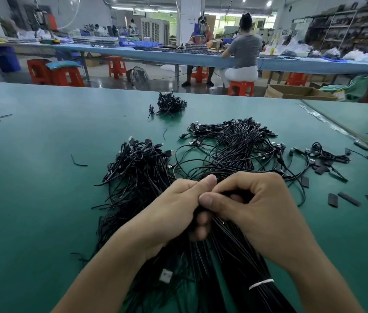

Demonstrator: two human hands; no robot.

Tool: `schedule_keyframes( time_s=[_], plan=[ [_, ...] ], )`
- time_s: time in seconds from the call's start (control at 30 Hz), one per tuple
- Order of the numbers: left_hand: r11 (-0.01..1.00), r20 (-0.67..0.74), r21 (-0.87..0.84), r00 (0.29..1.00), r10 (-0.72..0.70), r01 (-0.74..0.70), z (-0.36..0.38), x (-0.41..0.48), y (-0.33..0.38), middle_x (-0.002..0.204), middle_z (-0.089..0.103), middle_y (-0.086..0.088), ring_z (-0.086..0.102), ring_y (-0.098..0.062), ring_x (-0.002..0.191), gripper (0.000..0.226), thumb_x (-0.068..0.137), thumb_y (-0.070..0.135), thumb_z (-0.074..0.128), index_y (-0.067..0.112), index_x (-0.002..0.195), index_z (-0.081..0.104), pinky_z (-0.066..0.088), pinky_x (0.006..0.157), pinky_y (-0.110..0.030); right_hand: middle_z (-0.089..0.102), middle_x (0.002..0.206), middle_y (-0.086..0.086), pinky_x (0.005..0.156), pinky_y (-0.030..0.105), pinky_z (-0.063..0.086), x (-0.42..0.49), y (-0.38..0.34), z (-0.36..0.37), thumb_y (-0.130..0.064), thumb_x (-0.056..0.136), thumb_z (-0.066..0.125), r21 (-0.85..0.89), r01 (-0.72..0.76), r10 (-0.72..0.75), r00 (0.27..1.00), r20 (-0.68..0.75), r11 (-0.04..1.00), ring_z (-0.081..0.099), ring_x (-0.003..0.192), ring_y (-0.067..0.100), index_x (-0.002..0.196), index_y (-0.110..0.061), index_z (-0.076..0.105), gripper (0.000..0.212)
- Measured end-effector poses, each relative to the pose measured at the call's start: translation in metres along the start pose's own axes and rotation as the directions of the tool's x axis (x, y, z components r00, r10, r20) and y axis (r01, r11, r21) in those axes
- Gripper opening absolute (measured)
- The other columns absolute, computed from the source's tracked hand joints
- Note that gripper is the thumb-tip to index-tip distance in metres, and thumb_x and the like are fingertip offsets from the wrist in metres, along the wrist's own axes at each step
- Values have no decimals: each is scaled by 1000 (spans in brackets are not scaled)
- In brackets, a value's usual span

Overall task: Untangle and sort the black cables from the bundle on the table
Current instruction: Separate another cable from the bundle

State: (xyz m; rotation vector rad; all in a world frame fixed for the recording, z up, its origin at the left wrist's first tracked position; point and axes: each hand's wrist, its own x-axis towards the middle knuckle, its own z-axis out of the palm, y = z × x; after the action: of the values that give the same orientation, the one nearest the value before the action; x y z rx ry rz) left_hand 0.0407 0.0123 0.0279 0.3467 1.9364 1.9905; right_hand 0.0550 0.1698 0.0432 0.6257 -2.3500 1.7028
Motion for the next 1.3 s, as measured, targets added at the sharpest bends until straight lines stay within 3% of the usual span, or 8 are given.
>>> schedule_keyframes(
  time_s=[0.3,0.47,0.67,0.77,0.83,0.97,1.2,1.3],
  plan=[
    [909,216,-409,976,15,76,-13,-7,19,43,28,13,27,-1,33,48,91,53,45,24,52,44,22,33,-15,57,53,-4,43,13,30,5,5,8,-55,76,62,31,-51,57,971,-234,998,38,44,1,73,-24,68,31],
    [611,-50,-775,979,198,-163,-13,-4,25,53,51,7,52,-4,46,49,102,37,45,16,63,64,45,44,-16,61,59,-1,42,19,33,2,6,13,-48,90,56,-178,-71,53,994,-100,981,40,44,3,78,-28,72,29],
    [768,-411,-373,835,366,-520,-10,10,7,110,75,-11,71,-23,108,42,95,39,49,8,108,73,57,86,-25,68,79,-12,65,27,49,-1,-2,18,-27,98,56,-355,29,11,994,113,935,62,74,5,95,-26,71,15],
    [855,-459,179,728,510,-486,-6,12,-6,111,76,3,69,-12,110,37,93,47,49,23,112,70,55,95,-30,64,77,-14,63,21,45,-3,-5,16,-33,96,56,-416,39,27,988,153,909,61,75,3,86,-23,68,18],
    [864,-382,338,785,487,-372,-3,12,-8,96,78,10,72,-5,96,28,96,44,49,31,99,73,56,90,-30,66,73,-11,65,21,46,-4,-8,14,-33,93,62,-409,58,-9,993,121,911,61,73,3,79,-20,68,20],
    [958,-190,256,965,183,-131,0,2,1,50,54,11,48,-3,44,51,99,45,44,21,56,60,39,47,-21,71,75,-13,69,16,47,-2,-7,3,-29,92,66,-284,48,-46,999,16,957,67,78,3,76,-23,71,18],
    [999,-13,13,999,37,-37,0,-3,8,43,30,8,29,-9,35,58,92,60,41,24,46,39,28,39,-14,65,61,-4,58,20,45,4,2,0,-31,74,83,-14,-2,0,992,-126,1000,56,58,4,71,-20,68,19],
    [997,81,-69,996,37,-32,-5,-5,7,45,30,10,28,-6,37,59,97,56,46,27,46,44,27,38,-13,68,71,6,68,34,50,3,4,-2,-40,73,81,126,-67,66,998,13,990,60,67,14,78,-19,66,27]
  ],
)
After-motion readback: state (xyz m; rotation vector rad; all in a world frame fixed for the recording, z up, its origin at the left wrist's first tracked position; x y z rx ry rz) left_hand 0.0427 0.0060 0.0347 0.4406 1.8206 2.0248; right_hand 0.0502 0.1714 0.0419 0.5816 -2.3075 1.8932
